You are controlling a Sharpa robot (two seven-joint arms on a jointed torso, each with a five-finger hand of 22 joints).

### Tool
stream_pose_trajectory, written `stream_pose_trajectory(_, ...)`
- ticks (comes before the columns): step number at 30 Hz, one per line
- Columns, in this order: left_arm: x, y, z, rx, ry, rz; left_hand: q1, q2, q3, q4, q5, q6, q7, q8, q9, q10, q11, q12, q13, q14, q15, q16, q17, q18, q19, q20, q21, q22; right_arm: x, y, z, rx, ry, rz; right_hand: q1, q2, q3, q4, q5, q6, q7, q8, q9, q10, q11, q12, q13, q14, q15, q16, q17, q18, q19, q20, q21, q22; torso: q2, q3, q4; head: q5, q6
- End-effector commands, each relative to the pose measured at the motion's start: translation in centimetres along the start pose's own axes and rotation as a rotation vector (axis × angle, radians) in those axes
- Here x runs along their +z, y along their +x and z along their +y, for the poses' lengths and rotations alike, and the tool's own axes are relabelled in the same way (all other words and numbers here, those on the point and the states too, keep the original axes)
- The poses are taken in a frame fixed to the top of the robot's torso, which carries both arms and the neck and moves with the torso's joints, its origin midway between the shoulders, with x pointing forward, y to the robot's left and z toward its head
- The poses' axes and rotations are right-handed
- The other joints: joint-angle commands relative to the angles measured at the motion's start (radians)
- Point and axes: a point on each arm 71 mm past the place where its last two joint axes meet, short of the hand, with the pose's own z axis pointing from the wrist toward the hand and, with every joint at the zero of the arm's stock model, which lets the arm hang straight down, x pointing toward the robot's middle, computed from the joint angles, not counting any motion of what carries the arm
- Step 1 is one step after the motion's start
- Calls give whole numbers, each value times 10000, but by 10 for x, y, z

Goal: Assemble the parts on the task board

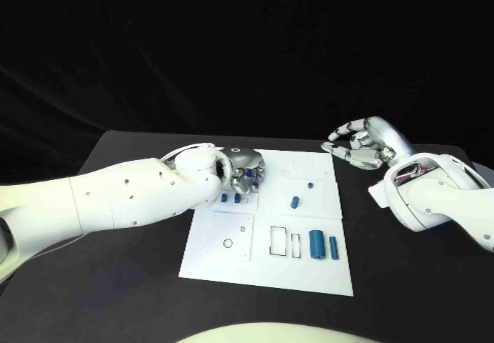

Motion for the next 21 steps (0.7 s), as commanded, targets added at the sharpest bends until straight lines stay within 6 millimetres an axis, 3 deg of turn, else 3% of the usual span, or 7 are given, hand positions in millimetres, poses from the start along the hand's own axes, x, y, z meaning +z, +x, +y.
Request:
stream_pose_trajectory(1, 1, 2, -1, -22, 5, 275, 36, 12, 83, -9, -33, 26, 43, -41, -11, 45, 8, -29, -16, 43, 20, 52, -6, -166, 69, 19, 38, 16, 0, 2, 1, -95, -153, 135, -6, 60, -12, -22, 52, -61, -7, 68, 12, -1, -9, -25, 822, 893, -89, -61, 1933, 103, 662, -46, -30, 2217, -7, 2, -3, 7, -9)
stream_pose_trajectory(10, 4, 6, 0, -52, -91, 473, 125, 155, 217, -126, -35, 242, 18, -52, -20, 179, -10, -86, -112, 55, 9, 112, -36, -174, 87, 19, 106, 101, 0, 2, 2, -91, -164, 144, -6, 60, -12, -22, 52, -61, -7, 68, 12, -1, -9, -25, 822, 893, -89, -61, 1933, 103, 662, -46, -30, 2217, 0, -8, -1, -8, -26)
stream_pose_trajectory(21, 5, 14, 2, -248, -221, 559, 194, 363, 442, -332, -33, 688, -114, -93, -30, 636, -166, -195, -260, 99, -123, 207, -55, -194, 149, -89, 232, 257, -1, 2, 2, -89, -161, 147, -3, 63, -7, -22, 66, -48, -11, 80, 17, 8, -12, -17, 830, 896, -90, -57, 1943, 100, 668, -47, -21, 2224, -3, -2, 2, -15, -40)
